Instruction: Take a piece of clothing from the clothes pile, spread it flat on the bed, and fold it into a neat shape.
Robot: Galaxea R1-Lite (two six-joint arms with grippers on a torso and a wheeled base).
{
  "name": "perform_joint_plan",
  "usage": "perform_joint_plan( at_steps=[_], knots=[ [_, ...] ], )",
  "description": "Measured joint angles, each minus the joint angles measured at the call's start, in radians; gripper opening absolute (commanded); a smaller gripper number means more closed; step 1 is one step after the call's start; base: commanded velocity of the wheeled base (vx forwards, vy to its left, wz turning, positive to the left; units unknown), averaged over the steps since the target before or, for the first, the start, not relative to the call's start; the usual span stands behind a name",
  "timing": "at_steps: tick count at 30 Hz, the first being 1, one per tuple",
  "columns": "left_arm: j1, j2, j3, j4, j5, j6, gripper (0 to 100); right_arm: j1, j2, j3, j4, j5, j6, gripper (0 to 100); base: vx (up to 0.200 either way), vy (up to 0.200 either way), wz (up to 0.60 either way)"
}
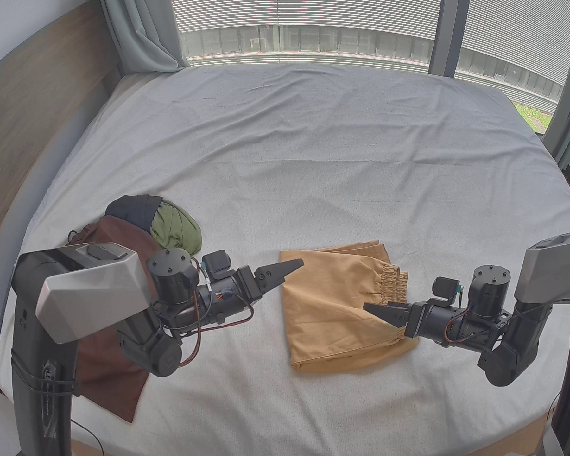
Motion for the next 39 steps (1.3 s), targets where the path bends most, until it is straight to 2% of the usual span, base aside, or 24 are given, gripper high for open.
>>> perform_joint_plan(
  at_steps=[2, 6, 14, 21, 29, 39],
  knots=[
    [0.026, -0.018, 0.031, -0.001, -0.034, 0.016, 100, 0.002, 0.014, 0.001, 0.000, 0.000, -0.006, 100, 0.000, 0.000, 0.00],
    [0.102, -0.060, 0.098, 0.000, -0.107, 0.107, 100, 0.005, 0.047, 0.007, 0.000, -0.001, -0.029, 100, 0.000, 0.000, 0.00],
    [0.189, -0.126, 0.213, 0.000, -0.167, 0.179, 100, 0.004, 0.099, 0.026, -0.001, -0.020, -0.083, 100, 0.000, 0.000, 0.00],
    [0.267, -0.160, 0.294, 0.000, -0.243, 0.306, 100, -0.003, 0.153, 0.025, -0.004, -0.052, -0.133, 100, 0.000, 0.000, 0.00],
    [0.325, -0.165, 0.317, 0.000, -0.277, 0.356, 100, -0.008, 0.183, 0.026, -0.008, -0.055, -0.139, 100, 0.000, 0.000, 0.00],
    [0.326, -0.164, 0.338, 0.001, -0.267, 0.501, 100, -0.005, 0.187, 0.021, 0.000, -0.051, -0.137, 100, 0.000, 0.000, 0.00]
  ],
)
